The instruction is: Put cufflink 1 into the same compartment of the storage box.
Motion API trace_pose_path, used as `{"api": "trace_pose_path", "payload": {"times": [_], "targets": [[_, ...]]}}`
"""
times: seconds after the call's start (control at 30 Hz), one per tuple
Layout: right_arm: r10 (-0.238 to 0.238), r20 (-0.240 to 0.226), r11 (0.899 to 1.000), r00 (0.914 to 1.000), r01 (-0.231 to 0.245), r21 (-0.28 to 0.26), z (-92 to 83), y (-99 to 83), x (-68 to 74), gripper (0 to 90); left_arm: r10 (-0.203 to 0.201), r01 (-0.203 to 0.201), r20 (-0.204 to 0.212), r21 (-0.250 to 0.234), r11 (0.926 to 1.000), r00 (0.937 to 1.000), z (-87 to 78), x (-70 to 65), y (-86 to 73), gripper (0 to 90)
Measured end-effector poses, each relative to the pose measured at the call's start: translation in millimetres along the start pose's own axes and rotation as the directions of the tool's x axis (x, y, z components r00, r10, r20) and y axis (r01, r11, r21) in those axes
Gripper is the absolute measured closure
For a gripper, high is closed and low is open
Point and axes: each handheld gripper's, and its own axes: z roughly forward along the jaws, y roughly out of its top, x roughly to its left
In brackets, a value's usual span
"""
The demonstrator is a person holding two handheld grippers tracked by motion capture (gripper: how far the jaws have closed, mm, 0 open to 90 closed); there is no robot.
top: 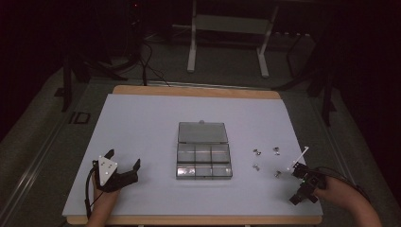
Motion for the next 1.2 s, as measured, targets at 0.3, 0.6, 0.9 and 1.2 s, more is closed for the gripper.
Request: {"api": "trace_pose_path", "payload": {"times": [0.3, 0.6, 0.9, 1.2], "targets": [[-0.202, 0.005, 0.979, 0.9793, 0.202, 0.04, 1.3, 1.9, 18.3, 16.4, 0.001, 0.0, 0.007, -0.004, 1.0, 1.0, -0.1, 0.2, -0.1, 3.4], [-0.324, -0.011, 0.946, 0.9461, 0.324, 0.017, -2.7, 8.1, 34.0, 16.3, 0.004, -0.004, 0.006, -0.006, 1.0, 1.0, -0.4, 0.2, -0.2, 3.4], [-0.454, -0.024, 0.891, 0.8905, 0.454, 0.001, -6.9, 22.2, 57.4, 16.9, 0.01, -0.01, 0.014, -0.014, 0.9999, 0.9998, -1.1, -0.2, -0.5, 3.4], [-0.558, -0.055, 0.83, 0.8283, 0.559, 0.002, -2.9, 44.8, 78.8, 18.3, 0.008, -0.008, 0.018, -0.011, 0.9999, 0.9998, -0.9, 0.4, -0.4, 3.4]]}}
